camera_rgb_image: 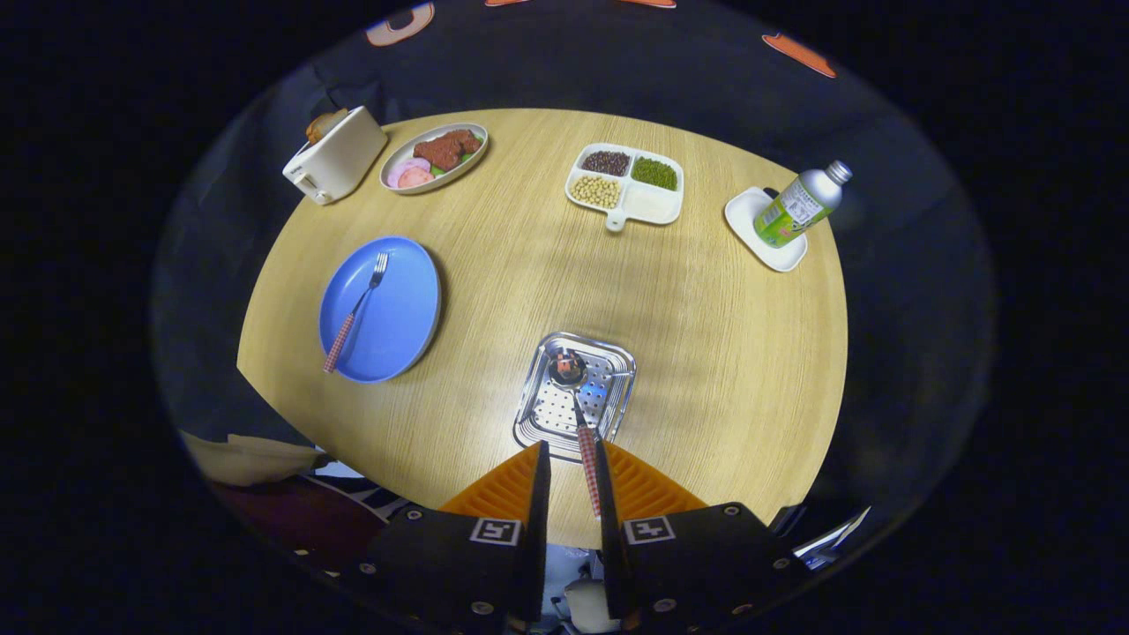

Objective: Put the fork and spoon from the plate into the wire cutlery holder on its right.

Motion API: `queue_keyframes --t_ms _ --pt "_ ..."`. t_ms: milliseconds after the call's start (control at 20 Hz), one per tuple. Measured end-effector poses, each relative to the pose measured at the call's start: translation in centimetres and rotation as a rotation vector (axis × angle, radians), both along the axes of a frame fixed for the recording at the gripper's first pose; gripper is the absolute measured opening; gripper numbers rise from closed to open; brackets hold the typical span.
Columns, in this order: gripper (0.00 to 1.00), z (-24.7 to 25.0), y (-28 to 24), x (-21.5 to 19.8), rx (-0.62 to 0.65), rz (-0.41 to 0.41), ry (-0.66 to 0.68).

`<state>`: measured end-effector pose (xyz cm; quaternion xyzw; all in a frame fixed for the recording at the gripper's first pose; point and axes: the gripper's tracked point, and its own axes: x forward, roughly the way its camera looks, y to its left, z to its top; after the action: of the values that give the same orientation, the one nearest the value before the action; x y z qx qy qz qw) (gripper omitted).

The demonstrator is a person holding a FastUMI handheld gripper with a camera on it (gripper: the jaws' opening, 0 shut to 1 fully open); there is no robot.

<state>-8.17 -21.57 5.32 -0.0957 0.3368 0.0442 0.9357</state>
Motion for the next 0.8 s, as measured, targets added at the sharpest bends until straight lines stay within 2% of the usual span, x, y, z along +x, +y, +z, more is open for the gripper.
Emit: queue_keyframes --t_ms 150,200,250,400,500,600,800 --pt "0.42 1.5 1.1 -0.4 0.048 -0.015 -0.084" --pt "0.51 2.2 1.7 -0.4 0.067 -0.01 -0.114" --pt "0.55 3.0 2.2 -0.4 0.083 -0.015 -0.149" --pt "0.89 5.0 3.6 -0.9 0.142 -0.029 -0.236" --pt "0.99 7.1 6.0 -1.3 0.222 -0.018 -0.313" --pt "0.99 8.9 8.4 -1.1 0.259 -0.001 -0.399" --pt "0.99 12.1 13.0 -0.5 0.24 0.016 -0.587"
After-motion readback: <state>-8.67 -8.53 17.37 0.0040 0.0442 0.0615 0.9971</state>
